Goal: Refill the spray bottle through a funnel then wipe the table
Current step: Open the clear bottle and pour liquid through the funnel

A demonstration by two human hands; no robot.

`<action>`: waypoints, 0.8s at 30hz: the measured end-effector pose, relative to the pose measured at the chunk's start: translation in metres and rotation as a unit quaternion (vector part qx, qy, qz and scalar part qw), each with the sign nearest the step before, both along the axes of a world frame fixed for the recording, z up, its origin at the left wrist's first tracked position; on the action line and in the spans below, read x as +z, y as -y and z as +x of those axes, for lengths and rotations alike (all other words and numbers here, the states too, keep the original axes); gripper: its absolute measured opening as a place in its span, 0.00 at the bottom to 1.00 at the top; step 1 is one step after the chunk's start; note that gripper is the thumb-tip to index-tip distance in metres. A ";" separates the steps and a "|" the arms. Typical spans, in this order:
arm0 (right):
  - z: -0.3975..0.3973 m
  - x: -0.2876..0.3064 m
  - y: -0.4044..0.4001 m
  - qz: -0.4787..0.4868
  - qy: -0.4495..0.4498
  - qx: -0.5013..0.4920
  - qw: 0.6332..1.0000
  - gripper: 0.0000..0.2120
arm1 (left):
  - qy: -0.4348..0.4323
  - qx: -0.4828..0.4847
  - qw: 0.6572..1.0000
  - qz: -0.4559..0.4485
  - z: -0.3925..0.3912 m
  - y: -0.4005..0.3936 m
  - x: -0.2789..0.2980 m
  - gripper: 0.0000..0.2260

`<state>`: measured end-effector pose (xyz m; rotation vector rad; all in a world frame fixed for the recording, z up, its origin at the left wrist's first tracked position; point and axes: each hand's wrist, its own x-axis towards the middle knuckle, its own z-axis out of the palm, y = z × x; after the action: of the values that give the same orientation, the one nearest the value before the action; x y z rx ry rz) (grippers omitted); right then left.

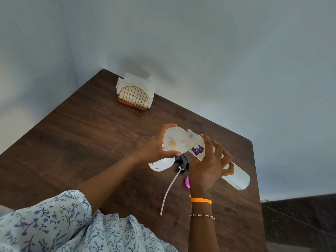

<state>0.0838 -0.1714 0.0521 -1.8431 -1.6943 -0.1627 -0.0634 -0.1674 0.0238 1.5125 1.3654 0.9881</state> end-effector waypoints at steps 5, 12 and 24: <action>0.000 0.000 0.000 -0.002 0.002 -0.002 1.000 0.34 | 0.005 -0.001 1.000 0.000 0.000 0.000 0.000 0.38; -0.001 0.001 -0.001 -0.001 0.001 -0.002 1.000 0.33 | 0.002 0.000 1.000 0.003 0.000 0.000 0.000 0.38; -0.001 0.000 -0.001 0.001 0.000 -0.005 1.000 0.32 | 0.005 -0.001 1.000 0.001 0.001 0.000 0.002 0.37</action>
<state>0.0828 -0.1703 0.0518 -1.8495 -1.6843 -0.1686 -0.0628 -0.1675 0.0255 1.5079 1.3557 0.9947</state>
